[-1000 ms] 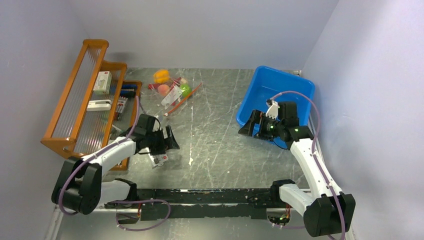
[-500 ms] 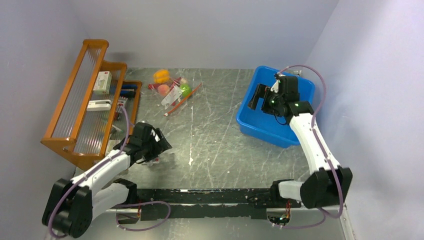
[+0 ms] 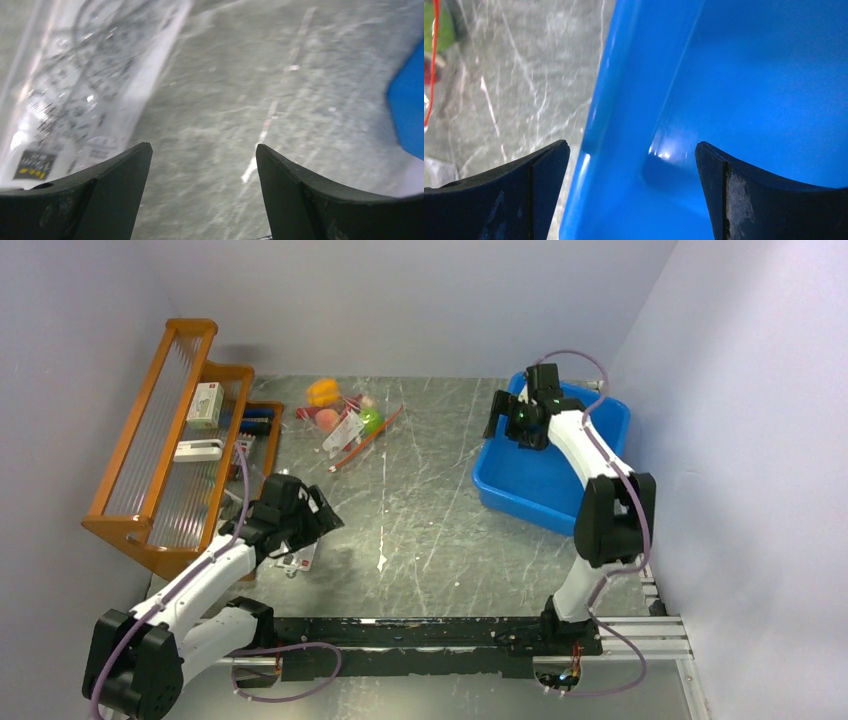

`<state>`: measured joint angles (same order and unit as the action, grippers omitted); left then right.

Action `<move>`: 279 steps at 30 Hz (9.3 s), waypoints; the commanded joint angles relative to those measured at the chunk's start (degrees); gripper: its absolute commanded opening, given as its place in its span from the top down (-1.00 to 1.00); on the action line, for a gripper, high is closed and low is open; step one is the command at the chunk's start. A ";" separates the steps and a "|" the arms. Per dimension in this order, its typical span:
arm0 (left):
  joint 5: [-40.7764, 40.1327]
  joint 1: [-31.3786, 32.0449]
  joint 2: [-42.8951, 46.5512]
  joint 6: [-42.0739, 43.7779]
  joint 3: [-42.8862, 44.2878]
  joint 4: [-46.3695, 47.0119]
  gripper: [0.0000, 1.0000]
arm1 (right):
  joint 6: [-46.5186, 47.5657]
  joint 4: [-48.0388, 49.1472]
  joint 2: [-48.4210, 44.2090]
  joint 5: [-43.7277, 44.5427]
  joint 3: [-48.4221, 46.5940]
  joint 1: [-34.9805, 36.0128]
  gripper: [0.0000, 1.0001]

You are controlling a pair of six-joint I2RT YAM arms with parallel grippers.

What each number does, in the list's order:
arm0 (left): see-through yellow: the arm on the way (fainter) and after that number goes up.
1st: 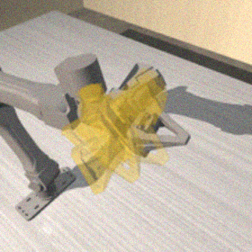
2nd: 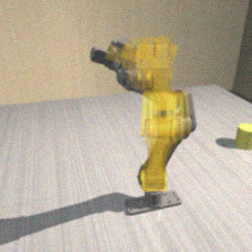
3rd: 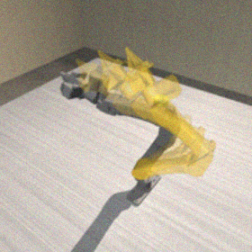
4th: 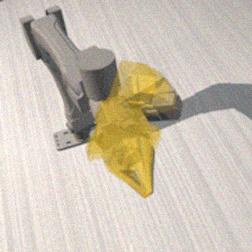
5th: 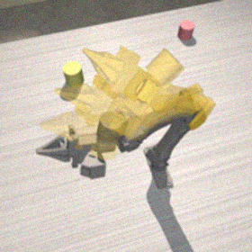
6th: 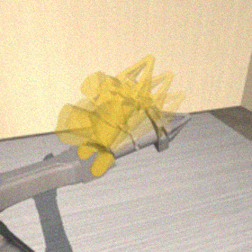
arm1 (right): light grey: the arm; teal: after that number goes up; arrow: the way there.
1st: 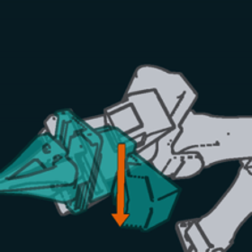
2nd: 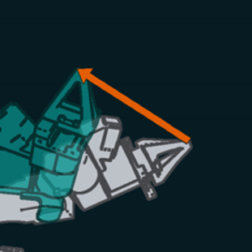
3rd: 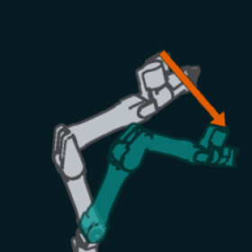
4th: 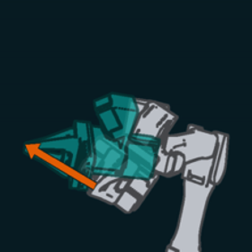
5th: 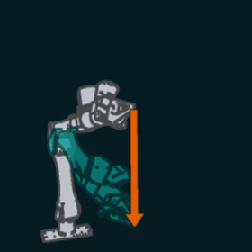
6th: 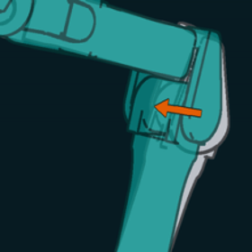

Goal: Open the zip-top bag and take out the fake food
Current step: Adjust the bin at the center of the board, then pick up the zipper food storage bag at the center of the board, then unzip the zipper food storage bag at the center of the board.

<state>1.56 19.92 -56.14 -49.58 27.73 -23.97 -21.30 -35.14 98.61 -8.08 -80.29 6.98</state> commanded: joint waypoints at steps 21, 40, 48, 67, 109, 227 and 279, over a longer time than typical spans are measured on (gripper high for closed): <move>6.92 -0.24 6.64 6.45 8.17 -8.19 -0.81 | 35.10 18.56 -3.89 31.27 18.74 24.82 -1.00; -2.36 -0.24 14.74 7.38 16.28 -14.65 -0.99 | -1.88 31.11 -18.95 3.61 12.50 22.31 -0.97; -8.29 -0.24 24.26 6.61 18.43 -17.24 -0.99 | -16.74 45.25 -9.14 8.71 13.81 34.24 -0.86; -7.45 -0.24 30.62 18.21 14.13 -13.12 -0.99 | -32.86 43.04 25.08 20.33 -6.01 41.56 -0.47; -3.98 -0.32 23.78 19.46 13.96 -12.16 -0.99 | -32.71 51.90 21.01 3.53 2.40 38.52 1.00; 20.04 21.80 17.03 59.70 7.87 19.61 0.86 | 76.80 20.38 -36.55 -22.93 23.94 37.84 0.03; 18.69 21.82 33.30 52.15 14.09 8.95 -0.68 | 17.46 29.57 -33.72 -32.56 13.52 41.56 1.00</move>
<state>13.41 41.41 -21.63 2.94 37.78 -12.36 7.40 -2.85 64.18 -40.51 -60.62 48.25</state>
